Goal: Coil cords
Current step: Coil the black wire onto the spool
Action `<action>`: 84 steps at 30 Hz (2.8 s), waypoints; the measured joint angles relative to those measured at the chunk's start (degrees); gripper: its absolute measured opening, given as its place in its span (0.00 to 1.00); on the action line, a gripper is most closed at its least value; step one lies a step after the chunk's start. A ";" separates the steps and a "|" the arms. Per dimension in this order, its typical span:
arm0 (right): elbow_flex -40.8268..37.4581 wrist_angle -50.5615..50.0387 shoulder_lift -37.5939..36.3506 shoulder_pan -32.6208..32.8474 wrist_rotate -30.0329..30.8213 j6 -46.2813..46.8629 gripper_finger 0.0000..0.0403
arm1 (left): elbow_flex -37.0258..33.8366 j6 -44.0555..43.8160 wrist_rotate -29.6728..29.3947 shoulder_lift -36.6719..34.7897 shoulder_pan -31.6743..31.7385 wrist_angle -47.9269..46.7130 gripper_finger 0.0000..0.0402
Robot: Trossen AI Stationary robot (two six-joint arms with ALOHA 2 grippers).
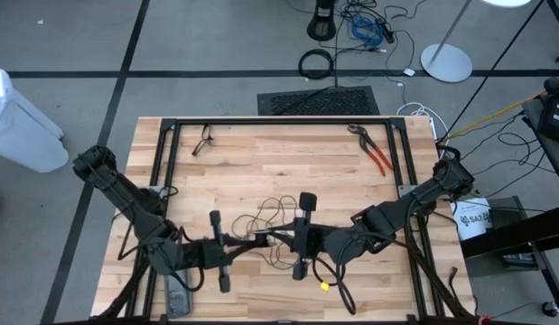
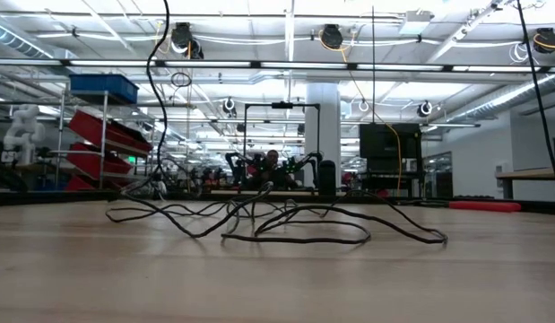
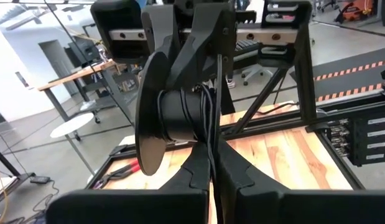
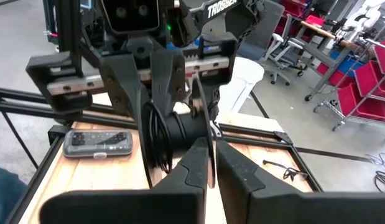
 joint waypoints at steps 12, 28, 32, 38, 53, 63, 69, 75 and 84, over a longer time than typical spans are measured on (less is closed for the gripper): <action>-0.02 -8.61 -3.47 3.08 0.44 6.04 0.07 | 0.00 -2.03 0.13 -1.62 -1.19 -3.47 0.01; -0.02 -5.94 -2.19 5.10 -0.98 0.89 0.09 | 0.00 -24.39 11.78 -9.09 -1.70 -23.30 0.00; -0.02 0.22 0.03 4.02 -0.98 -3.85 0.15 | 0.00 -25.07 14.51 -9.01 -1.66 -23.67 0.00; -0.02 3.07 1.19 1.76 -0.91 -2.27 0.27 | 0.00 -26.49 14.33 -9.01 -1.40 -23.77 0.00; -0.02 2.69 1.57 -0.24 -4.25 2.65 0.36 | 0.00 -27.07 11.71 -9.01 0.26 -23.73 0.00; 0.00 2.59 3.23 -3.04 -4.41 3.34 0.36 | 0.00 -25.80 11.65 -8.96 0.26 -23.56 0.00; -0.02 2.69 3.29 -3.36 -7.33 3.93 0.34 | 0.00 -25.83 11.31 -8.96 0.26 -23.51 0.00; -0.02 2.55 3.31 -3.61 -8.91 4.52 0.22 | 0.00 -25.83 11.03 -8.94 0.26 -23.48 0.01; -0.02 2.57 3.29 -4.42 -10.49 4.58 0.01 | 0.00 -25.83 10.97 -8.92 0.23 -23.52 0.03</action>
